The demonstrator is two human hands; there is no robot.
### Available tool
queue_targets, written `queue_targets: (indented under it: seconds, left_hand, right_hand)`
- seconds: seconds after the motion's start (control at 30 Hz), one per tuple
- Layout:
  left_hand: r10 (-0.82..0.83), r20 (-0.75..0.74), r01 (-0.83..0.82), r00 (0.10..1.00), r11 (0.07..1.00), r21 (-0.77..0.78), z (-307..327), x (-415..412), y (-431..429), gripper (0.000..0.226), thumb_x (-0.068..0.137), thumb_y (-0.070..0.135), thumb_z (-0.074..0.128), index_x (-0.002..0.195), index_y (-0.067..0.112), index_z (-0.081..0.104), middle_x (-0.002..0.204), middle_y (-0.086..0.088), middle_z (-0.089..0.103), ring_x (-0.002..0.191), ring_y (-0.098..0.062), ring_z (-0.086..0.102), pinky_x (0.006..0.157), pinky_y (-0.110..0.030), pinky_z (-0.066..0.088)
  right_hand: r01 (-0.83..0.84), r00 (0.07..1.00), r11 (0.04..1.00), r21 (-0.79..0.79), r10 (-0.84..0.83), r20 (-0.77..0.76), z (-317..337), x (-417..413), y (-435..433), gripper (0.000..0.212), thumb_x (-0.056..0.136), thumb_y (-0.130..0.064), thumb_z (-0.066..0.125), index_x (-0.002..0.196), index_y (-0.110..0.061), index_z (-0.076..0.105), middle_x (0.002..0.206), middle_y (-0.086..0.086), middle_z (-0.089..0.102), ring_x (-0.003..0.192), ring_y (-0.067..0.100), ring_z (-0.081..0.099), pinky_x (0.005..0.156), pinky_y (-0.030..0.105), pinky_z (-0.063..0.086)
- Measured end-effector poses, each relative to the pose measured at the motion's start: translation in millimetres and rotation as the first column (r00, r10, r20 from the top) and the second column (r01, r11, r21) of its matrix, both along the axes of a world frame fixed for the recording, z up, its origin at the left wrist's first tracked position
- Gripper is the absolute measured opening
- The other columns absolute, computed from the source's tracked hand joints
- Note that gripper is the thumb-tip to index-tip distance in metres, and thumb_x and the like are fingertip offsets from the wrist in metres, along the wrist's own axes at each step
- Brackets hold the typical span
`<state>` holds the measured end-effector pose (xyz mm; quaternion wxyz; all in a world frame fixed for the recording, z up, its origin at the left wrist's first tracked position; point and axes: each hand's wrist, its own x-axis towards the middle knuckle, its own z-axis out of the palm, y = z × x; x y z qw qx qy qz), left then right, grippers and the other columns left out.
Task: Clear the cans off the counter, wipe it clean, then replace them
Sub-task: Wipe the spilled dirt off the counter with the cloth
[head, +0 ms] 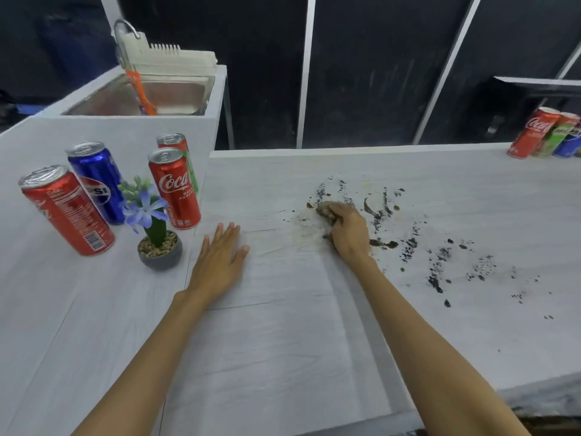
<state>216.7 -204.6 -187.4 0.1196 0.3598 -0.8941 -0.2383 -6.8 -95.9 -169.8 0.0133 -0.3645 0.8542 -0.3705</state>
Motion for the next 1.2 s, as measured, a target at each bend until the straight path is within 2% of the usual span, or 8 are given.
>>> queue_targets:
  seconds: [0.1, 0.27, 0.43, 0.7, 0.8, 0.9, 1.0, 1.2]
  left_hand:
    - [0.018, -0.057, -0.019, 0.998, 1.0, -0.019, -0.3, -4.1, -8.5, 0.054, 0.099, 0.033, 0.028, 0.148, 0.018, 0.011, 0.157, 0.005, 0.004, 0.144, -0.007, -0.008, 0.115, -0.027, -0.009]
    - [0.045, -0.076, -0.05, 0.996, 0.997, -0.066, 0.0, -19.3, -29.2, 0.051, 0.1, 0.026, 0.03, 0.147, 0.015, 0.014, 0.157, 0.003, 0.008, 0.144, -0.008, -0.005, 0.115, -0.025, -0.008]
    - [0.05, -0.061, -0.053, 0.997, 0.998, -0.043, -4.0, -33.2, -36.6, 0.051, 0.1, 0.03, 0.028, 0.147, 0.015, 0.015, 0.157, 0.003, 0.009, 0.144, -0.008, -0.005, 0.116, -0.027, -0.007]
    - [0.069, -0.049, -0.072, 0.996, 0.995, -0.067, -3.9, -33.3, -38.2, 0.051, 0.1, 0.033, 0.024, 0.147, 0.016, 0.015, 0.157, 0.004, 0.01, 0.144, -0.007, -0.004, 0.117, -0.029, -0.008]
    - [0.075, -0.057, -0.08, 0.996, 0.994, -0.08, -8.1, -32.9, -36.6, 0.051, 0.1, 0.033, 0.023, 0.147, 0.014, 0.016, 0.156, 0.002, 0.012, 0.144, -0.008, -0.003, 0.117, -0.029, -0.007]
    - [0.083, -0.074, -0.091, 0.994, 0.988, -0.123, -12.7, -33.8, -35.1, 0.051, 0.1, 0.03, 0.023, 0.146, 0.011, 0.016, 0.156, 0.001, 0.014, 0.144, -0.009, -0.001, 0.117, -0.03, -0.006]
    - [0.073, -0.053, -0.081, 0.996, 0.98, -0.181, -16.0, -33.3, -35.8, 0.051, 0.1, 0.029, 0.022, 0.147, 0.011, 0.015, 0.156, 0.001, 0.014, 0.144, -0.009, -0.001, 0.118, -0.029, -0.005]
    - [0.048, -0.019, -0.051, 0.999, 0.976, -0.212, -20.2, -31.4, -34.6, 0.052, 0.099, 0.033, 0.019, 0.147, 0.013, 0.013, 0.156, 0.001, 0.012, 0.144, -0.008, -0.002, 0.117, -0.027, -0.006]
  right_hand:
    - [-0.151, 0.988, 0.983, -0.107, 0.148, -0.036, 5.6, 34.4, -31.5, 0.051, 0.079, 0.012, 0.038, 0.123, -0.005, 0.059, 0.135, 0.009, 0.052, 0.13, 0.026, 0.039, 0.109, 0.037, 0.033]
    - [-0.372, 0.887, 0.904, 0.213, 0.413, -0.207, -24.1, 90.5, -75.4, 0.053, 0.089, -0.007, 0.042, 0.141, -0.015, 0.036, 0.153, 0.006, 0.028, 0.144, 0.027, 0.009, 0.118, 0.035, 0.008]
    - [-0.264, 0.904, 0.897, 0.354, 0.358, -0.233, -24.5, 23.5, -69.8, 0.06, 0.089, -0.01, 0.053, 0.144, -0.015, 0.03, 0.155, 0.003, 0.021, 0.146, 0.024, 0.002, 0.118, 0.035, 0.011]
    - [0.019, 1.0, 0.999, 0.044, -0.019, 0.013, -2.4, -12.3, -52.5, 0.054, 0.081, 0.013, 0.038, 0.131, -0.003, 0.05, 0.145, 0.01, 0.04, 0.14, 0.025, 0.023, 0.111, 0.036, 0.029]
    - [-0.182, 0.982, 0.982, -0.049, 0.179, -0.06, 8.2, 31.3, -70.0, 0.05, 0.077, 0.011, 0.043, 0.123, -0.003, 0.058, 0.133, 0.009, 0.05, 0.132, 0.027, 0.033, 0.108, 0.031, 0.031]
    - [-0.383, 0.905, 0.915, 0.128, 0.4, -0.144, -8.4, 79.2, -84.1, 0.053, 0.081, -0.01, 0.058, 0.133, -0.012, 0.049, 0.143, 0.006, 0.042, 0.139, 0.029, 0.022, 0.114, 0.035, 0.021]
    - [-0.341, 0.89, 0.901, 0.269, 0.402, -0.216, -23.7, 76.7, -84.3, 0.06, 0.088, -0.02, 0.053, 0.144, -0.018, 0.03, 0.155, 0.004, 0.021, 0.145, 0.026, 0.003, 0.118, 0.036, 0.005]
    - [-0.196, 0.924, 0.94, 0.278, 0.272, -0.269, -18.4, -4.1, -39.4, 0.055, 0.089, -0.012, 0.051, 0.141, -0.007, 0.034, 0.153, 0.013, 0.024, 0.144, 0.031, 0.008, 0.116, 0.036, -0.001]
